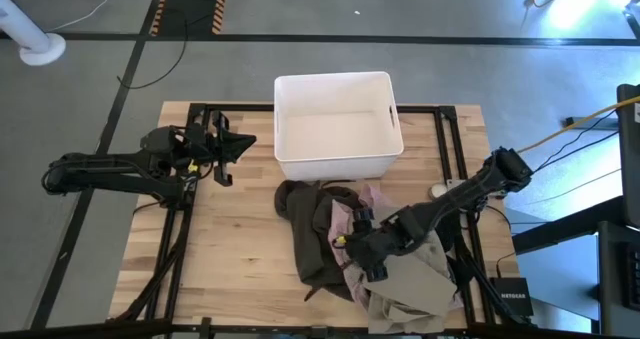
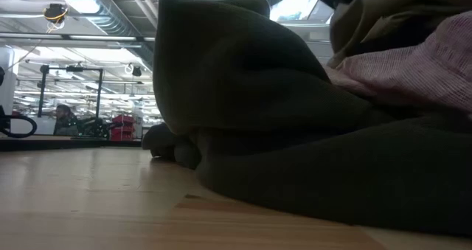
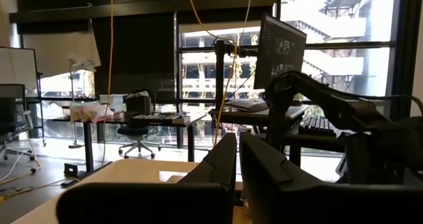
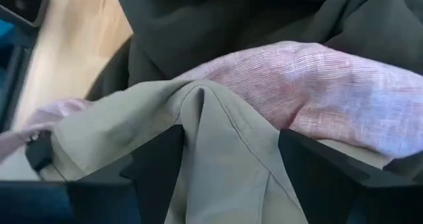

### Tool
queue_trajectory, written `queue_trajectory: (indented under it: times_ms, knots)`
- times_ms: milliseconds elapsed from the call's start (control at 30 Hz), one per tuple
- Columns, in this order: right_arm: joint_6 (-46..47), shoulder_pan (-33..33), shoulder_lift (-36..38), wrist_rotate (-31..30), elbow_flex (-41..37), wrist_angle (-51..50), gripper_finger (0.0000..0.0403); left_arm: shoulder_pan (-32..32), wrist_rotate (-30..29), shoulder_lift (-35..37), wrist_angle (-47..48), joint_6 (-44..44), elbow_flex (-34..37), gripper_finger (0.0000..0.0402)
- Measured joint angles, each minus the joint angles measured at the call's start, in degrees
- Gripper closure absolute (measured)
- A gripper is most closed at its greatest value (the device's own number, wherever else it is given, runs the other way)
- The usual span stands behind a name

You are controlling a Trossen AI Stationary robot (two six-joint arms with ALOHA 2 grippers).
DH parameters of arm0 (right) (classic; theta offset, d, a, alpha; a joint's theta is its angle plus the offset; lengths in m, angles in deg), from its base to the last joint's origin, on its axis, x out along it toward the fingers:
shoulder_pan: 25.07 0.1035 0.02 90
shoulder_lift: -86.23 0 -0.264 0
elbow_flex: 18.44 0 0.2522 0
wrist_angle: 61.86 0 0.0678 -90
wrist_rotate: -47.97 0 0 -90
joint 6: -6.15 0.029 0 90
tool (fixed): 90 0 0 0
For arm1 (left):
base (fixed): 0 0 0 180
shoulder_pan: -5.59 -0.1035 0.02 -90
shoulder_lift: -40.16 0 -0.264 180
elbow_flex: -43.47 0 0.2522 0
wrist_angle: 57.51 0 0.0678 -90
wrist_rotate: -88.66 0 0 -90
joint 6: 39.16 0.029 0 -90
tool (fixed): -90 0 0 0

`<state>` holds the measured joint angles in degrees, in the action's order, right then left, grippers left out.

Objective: Sort clothes
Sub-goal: Put the brown pants into the white laundry bin

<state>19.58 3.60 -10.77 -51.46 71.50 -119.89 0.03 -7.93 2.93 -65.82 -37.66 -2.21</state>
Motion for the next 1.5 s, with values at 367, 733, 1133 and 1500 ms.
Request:
queue_trajectory:
  times_ms: [367, 733, 1133, 1500]
  knots:
    - [-0.9, 0.1, -1.3, -0.2, 0.1, -2.4, 0.0357, -0.1, 0.0, 0.0, 0.0, 0.0, 0.0, 0.0386]
    - [0.2, 0.2, 4.9, -1.3, 0.1, -3.5, 0.0393, -0.1, 0.0, 0.0, 0.0, 0.0, 0.0, 0.0386]
    - [2.5, 0.1, 16.3, -9.7, 0.1, -3.3, 0.0393, -0.1, 0.0, 0.0, 0.0, 0.0, 0.0, 0.0386]
    - [-0.1, -0.3, 26.9, -24.9, 3.5, -1.9, 0.0392, -0.1, 0.0, 0.0, 0.0, 0.0, 0.0, 0.0386]
